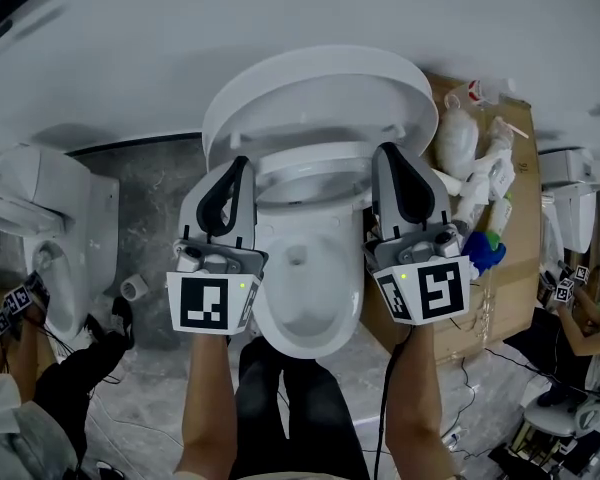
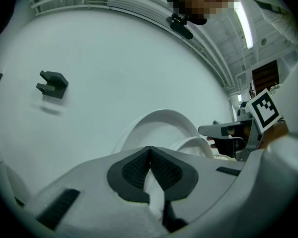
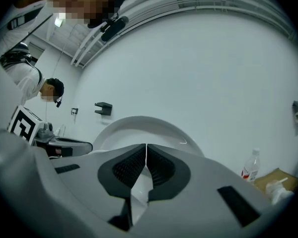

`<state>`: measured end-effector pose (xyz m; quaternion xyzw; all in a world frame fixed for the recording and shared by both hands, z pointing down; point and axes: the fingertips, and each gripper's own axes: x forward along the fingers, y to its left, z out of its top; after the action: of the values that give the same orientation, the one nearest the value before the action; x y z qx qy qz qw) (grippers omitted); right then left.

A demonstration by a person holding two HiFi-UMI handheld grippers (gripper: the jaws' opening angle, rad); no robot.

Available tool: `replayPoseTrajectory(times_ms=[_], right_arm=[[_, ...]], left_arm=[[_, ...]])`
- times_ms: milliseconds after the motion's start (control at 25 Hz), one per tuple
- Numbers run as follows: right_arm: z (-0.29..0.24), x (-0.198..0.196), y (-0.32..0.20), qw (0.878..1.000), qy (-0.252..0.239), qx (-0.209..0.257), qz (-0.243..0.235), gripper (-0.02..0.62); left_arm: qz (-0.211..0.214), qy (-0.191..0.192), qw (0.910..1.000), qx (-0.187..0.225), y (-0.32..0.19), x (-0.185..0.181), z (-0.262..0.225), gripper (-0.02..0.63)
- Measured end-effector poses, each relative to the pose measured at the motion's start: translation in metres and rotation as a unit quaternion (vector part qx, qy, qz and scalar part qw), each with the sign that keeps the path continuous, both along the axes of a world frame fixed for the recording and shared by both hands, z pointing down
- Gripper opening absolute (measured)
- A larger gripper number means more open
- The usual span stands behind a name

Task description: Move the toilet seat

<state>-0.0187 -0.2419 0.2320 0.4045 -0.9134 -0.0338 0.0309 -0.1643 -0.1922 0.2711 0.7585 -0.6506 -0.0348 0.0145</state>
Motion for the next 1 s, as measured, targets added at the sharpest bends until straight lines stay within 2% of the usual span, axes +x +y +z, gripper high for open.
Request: replayPoseTrajectory(times_ms=[200,360,720,1000], right_arm=[[-0.004,0.002,0.035,1.0,-0.006,-0.003,-0.009,0.017],[0.01,0.007,0.064,1.0,0.001,-0.019,-0.01,0.015],[0.042,0.024,0.12,0.999,0.009,-0.044,0.003,0.012],[0.068,0.02,0.153,0.998,0.015,-0.058,-0.004,0.012]], left_arm=[[0.019,-0.001,0.9998,0.011,0.017,0.013,-0.007,0.011],[0.038,0.014,0.9992,-0.003,0.038,0.031,-0.005,0.009],[0.071,0.003,0.9974,-0.009,0.088,0.065,0.012,0.009],[0.068,0.0,0.9973,-0.027,0.126,0.07,0.038,0.009]])
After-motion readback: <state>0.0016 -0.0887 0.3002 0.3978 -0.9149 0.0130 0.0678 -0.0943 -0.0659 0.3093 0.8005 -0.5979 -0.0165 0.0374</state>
